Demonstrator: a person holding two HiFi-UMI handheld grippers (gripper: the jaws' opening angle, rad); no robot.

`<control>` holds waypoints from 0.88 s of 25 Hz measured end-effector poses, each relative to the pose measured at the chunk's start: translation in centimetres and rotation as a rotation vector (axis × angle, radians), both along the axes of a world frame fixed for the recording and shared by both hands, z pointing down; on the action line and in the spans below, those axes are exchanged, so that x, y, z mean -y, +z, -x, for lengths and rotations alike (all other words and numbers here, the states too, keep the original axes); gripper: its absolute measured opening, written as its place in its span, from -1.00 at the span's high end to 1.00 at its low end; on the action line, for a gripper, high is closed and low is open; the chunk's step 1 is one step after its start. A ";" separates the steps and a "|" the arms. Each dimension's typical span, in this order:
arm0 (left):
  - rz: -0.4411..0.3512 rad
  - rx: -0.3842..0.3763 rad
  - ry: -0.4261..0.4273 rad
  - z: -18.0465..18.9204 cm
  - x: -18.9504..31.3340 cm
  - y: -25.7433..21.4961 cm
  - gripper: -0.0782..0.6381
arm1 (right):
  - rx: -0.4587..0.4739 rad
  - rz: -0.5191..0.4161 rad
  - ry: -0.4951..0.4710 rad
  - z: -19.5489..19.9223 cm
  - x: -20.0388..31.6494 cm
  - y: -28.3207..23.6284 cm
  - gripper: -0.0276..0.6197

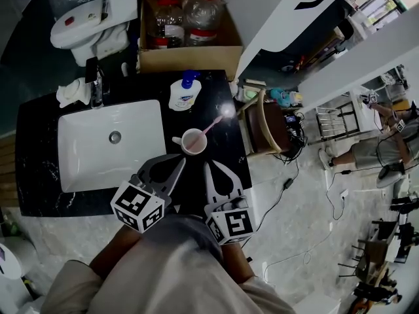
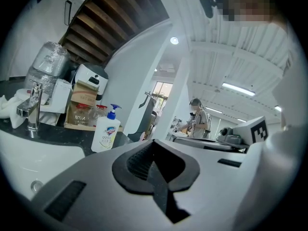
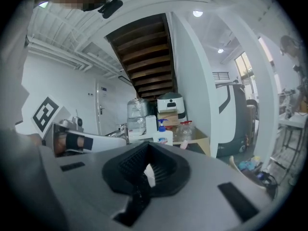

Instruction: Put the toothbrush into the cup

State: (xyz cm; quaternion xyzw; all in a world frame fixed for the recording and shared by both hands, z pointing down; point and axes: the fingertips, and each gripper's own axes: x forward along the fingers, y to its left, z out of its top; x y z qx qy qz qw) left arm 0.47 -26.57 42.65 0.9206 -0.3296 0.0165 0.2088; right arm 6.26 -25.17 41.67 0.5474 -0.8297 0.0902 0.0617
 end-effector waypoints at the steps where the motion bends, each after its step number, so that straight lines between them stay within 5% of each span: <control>1: 0.001 -0.002 0.001 0.0 -0.1 0.0 0.77 | 0.000 -0.001 0.008 -0.1 -0.3 -0.1 0.89; 22: 0.029 -0.024 0.024 -0.7 -0.2 0.1 0.77 | -0.012 0.005 0.049 -0.9 -1.6 -0.3 0.90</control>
